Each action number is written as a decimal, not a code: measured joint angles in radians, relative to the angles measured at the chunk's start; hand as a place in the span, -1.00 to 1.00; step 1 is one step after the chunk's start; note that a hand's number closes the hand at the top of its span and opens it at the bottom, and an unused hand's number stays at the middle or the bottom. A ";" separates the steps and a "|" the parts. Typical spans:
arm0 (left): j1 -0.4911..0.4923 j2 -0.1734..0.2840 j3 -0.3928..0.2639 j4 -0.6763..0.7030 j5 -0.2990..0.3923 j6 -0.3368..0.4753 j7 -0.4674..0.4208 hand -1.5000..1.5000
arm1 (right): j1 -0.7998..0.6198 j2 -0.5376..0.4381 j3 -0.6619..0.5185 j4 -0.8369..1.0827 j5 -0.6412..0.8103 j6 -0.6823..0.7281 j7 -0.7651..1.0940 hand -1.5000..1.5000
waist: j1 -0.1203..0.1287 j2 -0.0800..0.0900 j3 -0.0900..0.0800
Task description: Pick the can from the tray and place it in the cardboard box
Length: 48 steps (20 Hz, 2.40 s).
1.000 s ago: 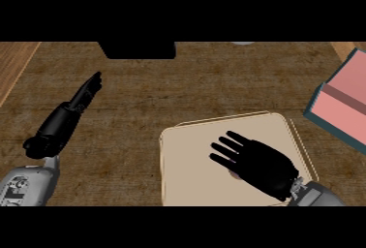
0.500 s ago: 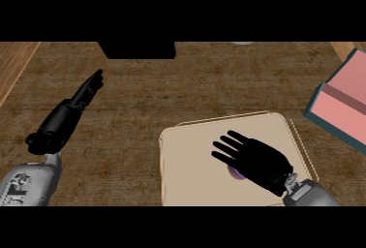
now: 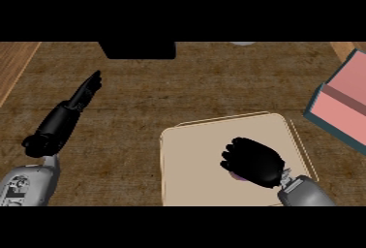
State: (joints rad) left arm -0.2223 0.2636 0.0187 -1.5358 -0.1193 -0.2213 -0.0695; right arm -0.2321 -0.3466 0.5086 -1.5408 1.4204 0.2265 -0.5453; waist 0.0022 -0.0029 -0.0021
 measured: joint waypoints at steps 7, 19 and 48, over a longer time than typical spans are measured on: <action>0.010 0.004 0.005 -0.029 0.004 -0.013 0.007 0.00 | 0.022 0.121 -0.185 0.104 -0.127 0.013 0.112 1.00 | 0.004 -0.002 -0.001; 0.018 -0.026 0.001 -0.032 -0.015 -0.004 0.018 0.00 | 0.009 0.126 -0.364 -0.065 -0.244 -0.012 0.143 1.00 | -0.007 0.000 0.002; 0.000 -0.036 0.006 -0.019 -0.031 -0.026 0.001 0.00 | -0.426 -0.216 -0.961 0.422 -0.454 0.078 0.389 1.00 | 0.020 0.011 0.002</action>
State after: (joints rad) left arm -0.2228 0.2272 0.0248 -1.5550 -0.1503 -0.2471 -0.0688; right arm -0.6578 -0.5623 -0.4522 -1.1184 0.9663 0.3045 -0.1566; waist 0.0222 0.0082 0.0003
